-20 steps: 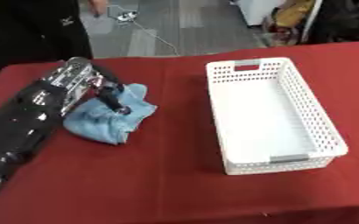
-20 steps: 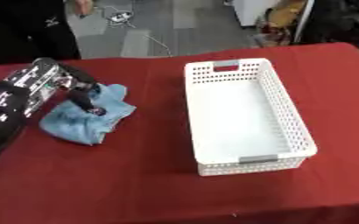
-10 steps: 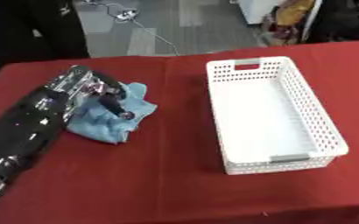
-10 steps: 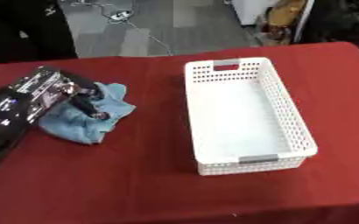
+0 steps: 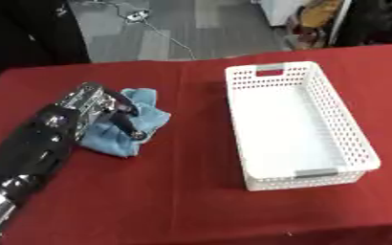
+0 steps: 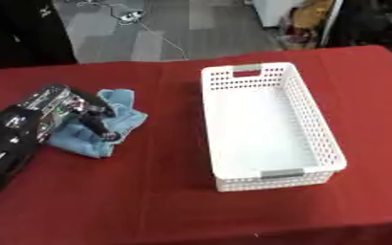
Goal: Pick up objects on the table and place them in the box.
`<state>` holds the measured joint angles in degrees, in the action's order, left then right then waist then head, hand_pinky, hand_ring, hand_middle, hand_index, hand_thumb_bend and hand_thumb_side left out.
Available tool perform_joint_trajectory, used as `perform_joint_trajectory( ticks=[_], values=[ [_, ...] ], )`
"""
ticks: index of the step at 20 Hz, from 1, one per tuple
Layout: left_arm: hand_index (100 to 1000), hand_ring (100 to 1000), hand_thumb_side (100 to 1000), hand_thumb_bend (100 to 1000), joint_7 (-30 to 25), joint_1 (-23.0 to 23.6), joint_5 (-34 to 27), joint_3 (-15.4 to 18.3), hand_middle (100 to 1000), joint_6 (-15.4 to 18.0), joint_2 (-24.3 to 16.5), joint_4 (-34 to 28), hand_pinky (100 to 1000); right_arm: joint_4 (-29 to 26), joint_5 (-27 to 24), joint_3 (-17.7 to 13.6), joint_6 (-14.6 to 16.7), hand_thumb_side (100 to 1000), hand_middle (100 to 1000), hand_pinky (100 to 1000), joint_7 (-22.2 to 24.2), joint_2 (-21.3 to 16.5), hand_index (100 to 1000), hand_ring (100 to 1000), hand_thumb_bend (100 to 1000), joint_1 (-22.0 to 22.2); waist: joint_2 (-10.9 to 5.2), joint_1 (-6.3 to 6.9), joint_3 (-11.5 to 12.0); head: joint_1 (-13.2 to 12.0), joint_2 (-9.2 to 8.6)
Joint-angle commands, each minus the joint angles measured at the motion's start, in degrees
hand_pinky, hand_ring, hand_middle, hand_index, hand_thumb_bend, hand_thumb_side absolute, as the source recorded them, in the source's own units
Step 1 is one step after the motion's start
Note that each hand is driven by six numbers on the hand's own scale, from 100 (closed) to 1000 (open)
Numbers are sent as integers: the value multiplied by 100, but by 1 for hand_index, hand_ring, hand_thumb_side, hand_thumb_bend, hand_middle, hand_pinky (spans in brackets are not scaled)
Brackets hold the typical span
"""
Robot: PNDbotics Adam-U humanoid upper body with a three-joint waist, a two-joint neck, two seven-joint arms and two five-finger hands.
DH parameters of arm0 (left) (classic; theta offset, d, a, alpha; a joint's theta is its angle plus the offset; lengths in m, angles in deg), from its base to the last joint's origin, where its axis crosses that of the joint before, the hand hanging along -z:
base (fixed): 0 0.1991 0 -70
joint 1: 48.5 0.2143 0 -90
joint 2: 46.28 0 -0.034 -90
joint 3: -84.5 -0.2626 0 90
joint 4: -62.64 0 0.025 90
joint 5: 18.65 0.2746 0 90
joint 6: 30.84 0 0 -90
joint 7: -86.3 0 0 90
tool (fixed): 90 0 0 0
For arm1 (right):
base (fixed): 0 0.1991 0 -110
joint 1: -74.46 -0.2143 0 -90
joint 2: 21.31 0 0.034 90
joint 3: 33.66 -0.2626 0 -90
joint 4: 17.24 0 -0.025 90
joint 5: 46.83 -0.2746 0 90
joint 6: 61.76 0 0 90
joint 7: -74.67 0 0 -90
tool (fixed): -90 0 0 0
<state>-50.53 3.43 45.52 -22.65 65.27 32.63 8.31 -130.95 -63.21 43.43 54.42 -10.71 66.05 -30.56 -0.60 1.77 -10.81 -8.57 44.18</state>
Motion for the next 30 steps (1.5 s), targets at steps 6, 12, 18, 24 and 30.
perform_joint_trajectory(
  ticks=[6, 12, 18, 24, 30],
  values=[
    [329, 100, 179, 590, 376, 87, 114, 34, 269, -258, 11, 85, 100, -89, 3, -44, 7, 1000, 836, 839, -6, -54, 944, 865, 100, -99, -15, -27, -4, -56, -6],
    [276, 100, 218, 454, 957, 132, -124, 115, 127, -525, -20, 36, 100, -89, 11, -45, 10, 1000, 836, 839, -6, -52, 944, 865, 100, -94, -9, -29, 0, -57, -6],
    [296, 100, 193, 307, 1324, 180, -389, 78, 161, -593, -85, -227, 100, -89, 14, -45, 12, 1000, 835, 839, -10, -54, 944, 865, 100, -93, -13, -30, -1, -59, -6],
    [221, 100, 195, 100, 1507, 158, -517, 73, 123, -722, -219, -688, 100, -89, 16, -50, 9, 1000, 835, 839, -17, -59, 944, 865, 100, -92, -20, -25, -3, -48, -6],
    [177, 100, 164, 149, 1640, 68, -734, 149, 100, -859, -549, -1209, 100, -89, 22, -56, 0, 1000, 835, 839, -28, -70, 944, 864, 100, -86, -39, -12, -3, -11, -6]
  ],
)
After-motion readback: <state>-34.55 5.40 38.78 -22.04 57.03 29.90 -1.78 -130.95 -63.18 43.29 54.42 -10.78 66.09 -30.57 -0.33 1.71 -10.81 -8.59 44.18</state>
